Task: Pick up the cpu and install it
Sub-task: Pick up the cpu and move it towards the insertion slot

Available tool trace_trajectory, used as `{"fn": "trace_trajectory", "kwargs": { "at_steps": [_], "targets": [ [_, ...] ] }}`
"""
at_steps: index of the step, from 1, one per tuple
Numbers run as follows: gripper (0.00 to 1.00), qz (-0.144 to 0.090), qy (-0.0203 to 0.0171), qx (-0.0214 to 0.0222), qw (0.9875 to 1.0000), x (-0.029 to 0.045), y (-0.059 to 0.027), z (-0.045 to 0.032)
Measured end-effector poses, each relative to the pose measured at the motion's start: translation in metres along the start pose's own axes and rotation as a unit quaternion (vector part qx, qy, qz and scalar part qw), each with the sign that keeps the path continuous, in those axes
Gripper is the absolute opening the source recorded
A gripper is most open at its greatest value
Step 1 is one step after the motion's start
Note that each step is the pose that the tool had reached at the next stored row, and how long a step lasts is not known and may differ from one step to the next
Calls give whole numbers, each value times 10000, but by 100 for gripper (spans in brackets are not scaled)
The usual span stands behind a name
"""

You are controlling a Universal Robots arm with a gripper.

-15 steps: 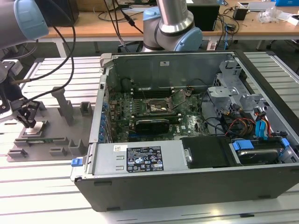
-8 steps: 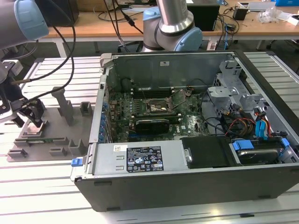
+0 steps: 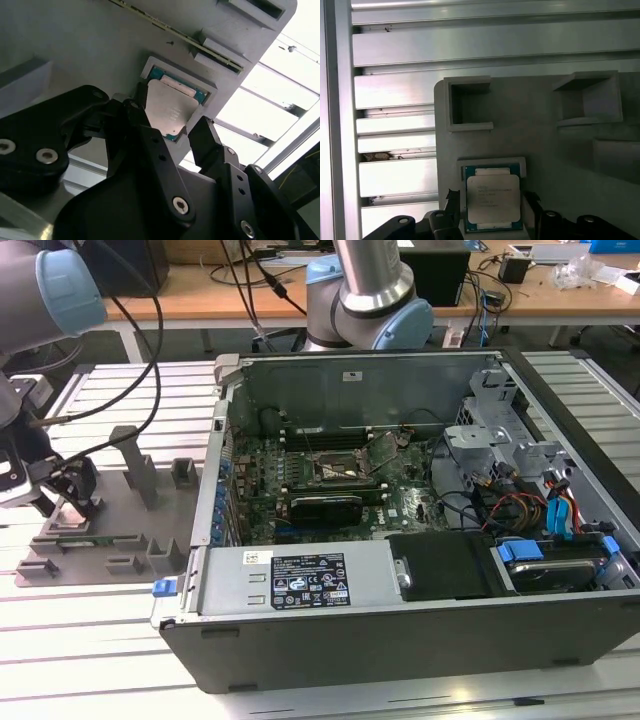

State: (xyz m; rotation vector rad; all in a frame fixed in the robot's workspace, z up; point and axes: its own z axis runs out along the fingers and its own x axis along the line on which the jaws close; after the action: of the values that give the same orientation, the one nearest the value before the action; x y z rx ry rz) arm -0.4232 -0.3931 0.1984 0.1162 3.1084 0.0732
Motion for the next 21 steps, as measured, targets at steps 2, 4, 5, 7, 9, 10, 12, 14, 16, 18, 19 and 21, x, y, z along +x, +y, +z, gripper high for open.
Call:
{"fn": "trace_trajectory", "kwargs": {
  "at_steps": [2, 4, 5, 7, 9, 10, 12, 14, 16, 18, 19, 21],
  "targets": [
    [60, 0, -2, -1, 10000, -3, 2, 5],
    [60, 1, -3, -2, 10000, -8, 4, 9],
    [60, 1, -3, -1, 10000, -13, 5, 10],
    [60, 0, -2, 0, 10000, -19, 6, 13],
    [60, -1, -2, 7, 10000, -20, 7, 29],
    [60, -1, -2, 9, 10000, -20, 9, 41],
    [60, 0, -2, 10, 10000, -21, 11, 52],
    [60, 0, -3, 10, 10000, -30, 14, 62],
    [60, -1, -2, 10, 10000, -37, 18, 77],
    [60, -1, -2, 10, 10000, -37, 22, 89],
    [60, 0, -2, 10, 10000, -37, 23, 93],
    [60, -1, -1, 11, 10000, -36, 23, 97]
  ]
}}
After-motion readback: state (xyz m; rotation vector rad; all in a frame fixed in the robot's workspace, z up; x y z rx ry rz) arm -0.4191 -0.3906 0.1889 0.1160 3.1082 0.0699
